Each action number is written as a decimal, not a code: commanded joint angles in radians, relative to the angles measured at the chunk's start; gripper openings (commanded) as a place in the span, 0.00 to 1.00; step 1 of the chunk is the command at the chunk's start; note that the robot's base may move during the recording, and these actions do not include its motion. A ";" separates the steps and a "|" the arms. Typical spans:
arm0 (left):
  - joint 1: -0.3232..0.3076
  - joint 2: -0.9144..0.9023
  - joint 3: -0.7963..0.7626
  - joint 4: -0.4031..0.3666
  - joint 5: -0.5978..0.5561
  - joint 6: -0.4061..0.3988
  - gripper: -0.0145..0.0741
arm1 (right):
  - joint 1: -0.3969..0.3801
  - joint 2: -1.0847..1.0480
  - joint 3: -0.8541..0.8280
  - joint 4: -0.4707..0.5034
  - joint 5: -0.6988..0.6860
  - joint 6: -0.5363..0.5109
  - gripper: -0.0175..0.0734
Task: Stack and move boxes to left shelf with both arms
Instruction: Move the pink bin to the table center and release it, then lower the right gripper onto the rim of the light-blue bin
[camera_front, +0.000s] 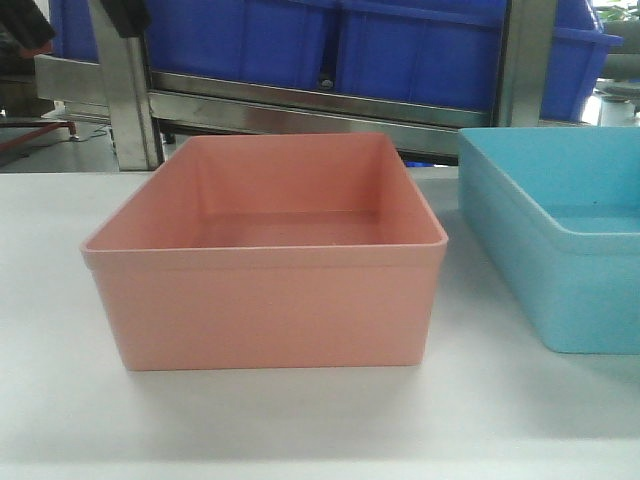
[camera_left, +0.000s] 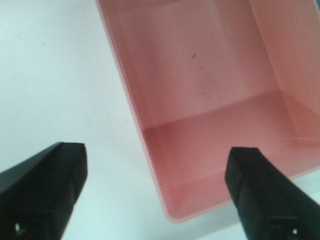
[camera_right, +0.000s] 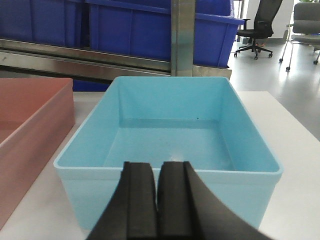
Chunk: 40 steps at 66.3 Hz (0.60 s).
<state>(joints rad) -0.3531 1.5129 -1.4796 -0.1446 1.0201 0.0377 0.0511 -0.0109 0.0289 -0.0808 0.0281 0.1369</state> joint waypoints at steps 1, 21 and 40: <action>-0.006 -0.143 0.088 0.008 -0.127 0.009 0.55 | 0.001 -0.020 -0.018 -0.004 -0.079 -0.009 0.25; -0.006 -0.538 0.537 0.061 -0.428 0.009 0.26 | 0.001 -0.020 -0.018 -0.004 -0.078 -0.009 0.25; -0.006 -0.879 0.857 0.061 -0.647 0.009 0.15 | 0.001 -0.016 -0.049 0.001 -0.054 -0.009 0.25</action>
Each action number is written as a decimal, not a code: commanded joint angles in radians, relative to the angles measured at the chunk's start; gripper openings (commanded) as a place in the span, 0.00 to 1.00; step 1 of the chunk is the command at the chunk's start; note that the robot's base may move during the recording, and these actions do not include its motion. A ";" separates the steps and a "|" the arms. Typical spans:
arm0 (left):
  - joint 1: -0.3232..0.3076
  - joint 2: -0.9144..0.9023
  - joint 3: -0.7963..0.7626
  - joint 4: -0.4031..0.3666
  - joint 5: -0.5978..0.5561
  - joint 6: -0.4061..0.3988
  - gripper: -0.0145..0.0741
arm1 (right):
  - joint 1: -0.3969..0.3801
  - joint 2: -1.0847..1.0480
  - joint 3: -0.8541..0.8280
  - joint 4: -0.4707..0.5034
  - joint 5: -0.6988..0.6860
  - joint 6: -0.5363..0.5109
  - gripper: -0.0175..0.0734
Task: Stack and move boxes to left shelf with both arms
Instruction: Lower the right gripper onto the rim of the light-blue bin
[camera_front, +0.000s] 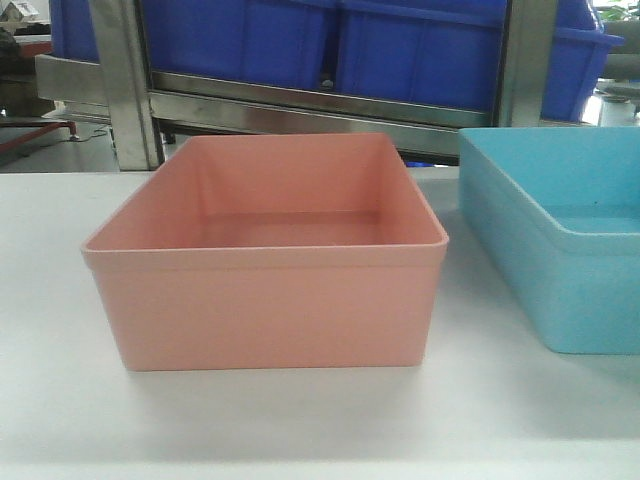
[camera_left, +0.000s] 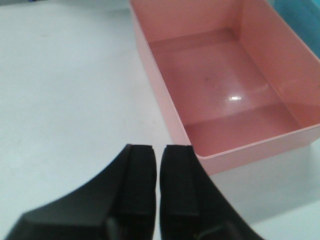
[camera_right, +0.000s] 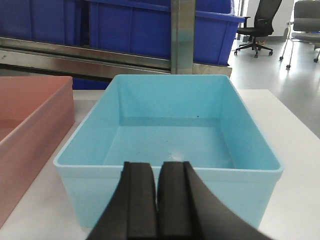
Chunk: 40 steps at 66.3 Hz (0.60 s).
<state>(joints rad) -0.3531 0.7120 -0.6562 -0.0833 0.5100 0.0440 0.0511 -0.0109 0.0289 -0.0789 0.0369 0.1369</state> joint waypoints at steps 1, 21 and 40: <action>-0.006 -0.092 0.045 0.000 -0.145 0.003 0.15 | 0.001 -0.013 -0.055 -0.001 -0.056 -0.009 0.25; -0.006 -0.208 0.162 0.000 -0.243 0.003 0.15 | 0.001 0.223 -0.352 -0.055 0.080 -0.009 0.25; -0.006 -0.208 0.162 0.027 -0.255 0.003 0.15 | 0.001 0.708 -0.789 -0.060 0.254 -0.009 0.26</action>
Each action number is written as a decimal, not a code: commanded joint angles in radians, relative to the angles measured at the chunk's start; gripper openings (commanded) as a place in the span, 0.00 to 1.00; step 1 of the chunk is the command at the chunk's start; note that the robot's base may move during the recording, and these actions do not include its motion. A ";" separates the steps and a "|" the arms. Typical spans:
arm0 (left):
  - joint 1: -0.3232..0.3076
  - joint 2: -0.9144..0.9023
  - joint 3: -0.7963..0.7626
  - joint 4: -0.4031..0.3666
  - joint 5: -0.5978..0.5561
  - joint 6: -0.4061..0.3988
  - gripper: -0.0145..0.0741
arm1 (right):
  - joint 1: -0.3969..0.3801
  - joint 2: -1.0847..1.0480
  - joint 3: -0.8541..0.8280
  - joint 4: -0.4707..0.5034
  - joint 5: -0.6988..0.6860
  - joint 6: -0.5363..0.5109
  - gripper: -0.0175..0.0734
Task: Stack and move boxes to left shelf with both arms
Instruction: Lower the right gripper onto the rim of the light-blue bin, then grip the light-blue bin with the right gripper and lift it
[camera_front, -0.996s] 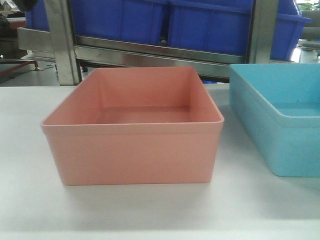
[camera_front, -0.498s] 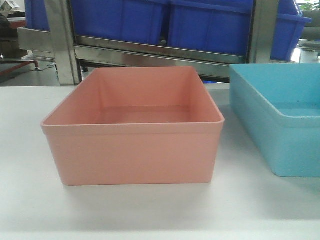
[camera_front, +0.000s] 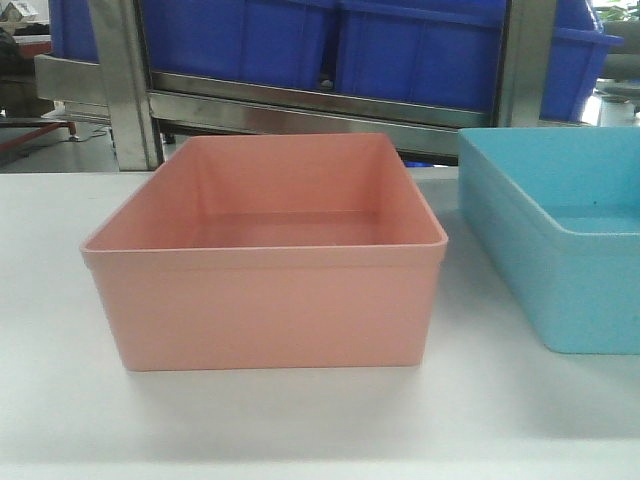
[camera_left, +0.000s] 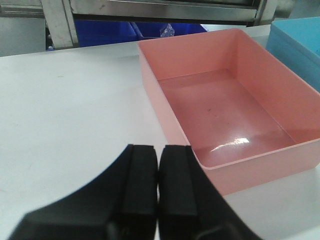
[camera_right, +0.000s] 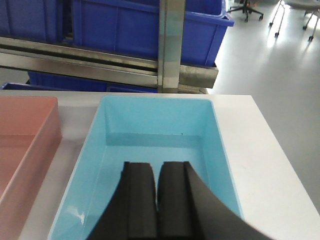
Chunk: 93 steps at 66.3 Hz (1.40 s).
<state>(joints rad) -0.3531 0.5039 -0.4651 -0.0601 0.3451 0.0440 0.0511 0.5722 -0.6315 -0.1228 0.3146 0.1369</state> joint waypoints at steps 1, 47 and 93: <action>-0.006 0.000 -0.030 0.006 -0.090 0.003 0.15 | 0.001 0.146 -0.148 -0.017 -0.008 -0.009 0.27; -0.006 0.000 -0.030 0.006 -0.090 0.003 0.15 | -0.242 0.875 -0.836 0.072 0.732 -0.173 0.82; -0.006 0.000 -0.030 0.006 -0.090 0.003 0.15 | -0.364 1.288 -0.926 0.303 0.432 -0.585 0.82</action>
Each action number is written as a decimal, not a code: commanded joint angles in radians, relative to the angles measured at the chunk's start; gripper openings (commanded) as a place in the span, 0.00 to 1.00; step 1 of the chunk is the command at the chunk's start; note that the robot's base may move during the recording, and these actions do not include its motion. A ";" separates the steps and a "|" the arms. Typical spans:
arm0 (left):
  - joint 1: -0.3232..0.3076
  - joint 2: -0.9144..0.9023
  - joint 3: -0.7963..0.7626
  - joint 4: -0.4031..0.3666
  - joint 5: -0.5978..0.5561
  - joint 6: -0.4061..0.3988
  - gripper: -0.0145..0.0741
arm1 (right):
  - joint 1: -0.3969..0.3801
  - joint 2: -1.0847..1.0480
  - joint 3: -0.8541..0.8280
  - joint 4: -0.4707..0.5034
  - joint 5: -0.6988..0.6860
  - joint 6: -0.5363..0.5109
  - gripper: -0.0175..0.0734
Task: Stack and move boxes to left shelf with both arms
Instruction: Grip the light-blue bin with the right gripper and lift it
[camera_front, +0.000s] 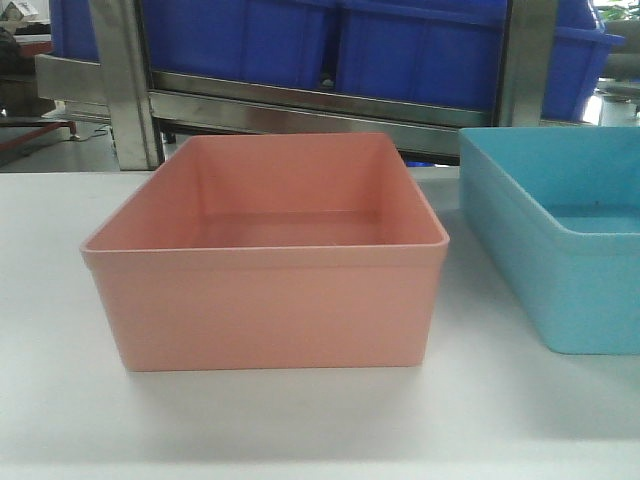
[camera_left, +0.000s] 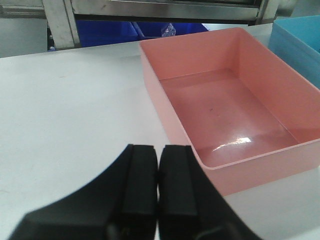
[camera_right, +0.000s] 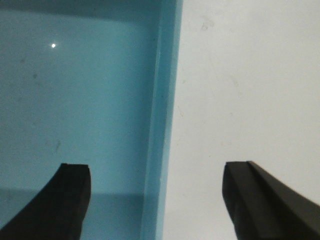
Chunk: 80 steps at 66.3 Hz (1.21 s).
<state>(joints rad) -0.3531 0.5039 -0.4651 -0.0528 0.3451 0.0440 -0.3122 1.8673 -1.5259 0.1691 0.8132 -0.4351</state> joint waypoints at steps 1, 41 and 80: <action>-0.006 0.000 -0.030 -0.001 -0.090 0.003 0.15 | -0.001 0.001 -0.032 0.011 -0.071 -0.013 0.82; -0.006 0.000 -0.030 -0.001 -0.089 0.003 0.15 | -0.001 0.102 -0.032 0.026 -0.110 0.007 0.25; -0.006 0.000 -0.026 -0.001 -0.084 0.003 0.15 | -0.001 -0.082 -0.032 0.119 -0.071 0.132 0.25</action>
<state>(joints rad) -0.3531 0.5039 -0.4628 -0.0528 0.3451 0.0440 -0.3104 1.8936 -1.5259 0.2006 0.7735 -0.3265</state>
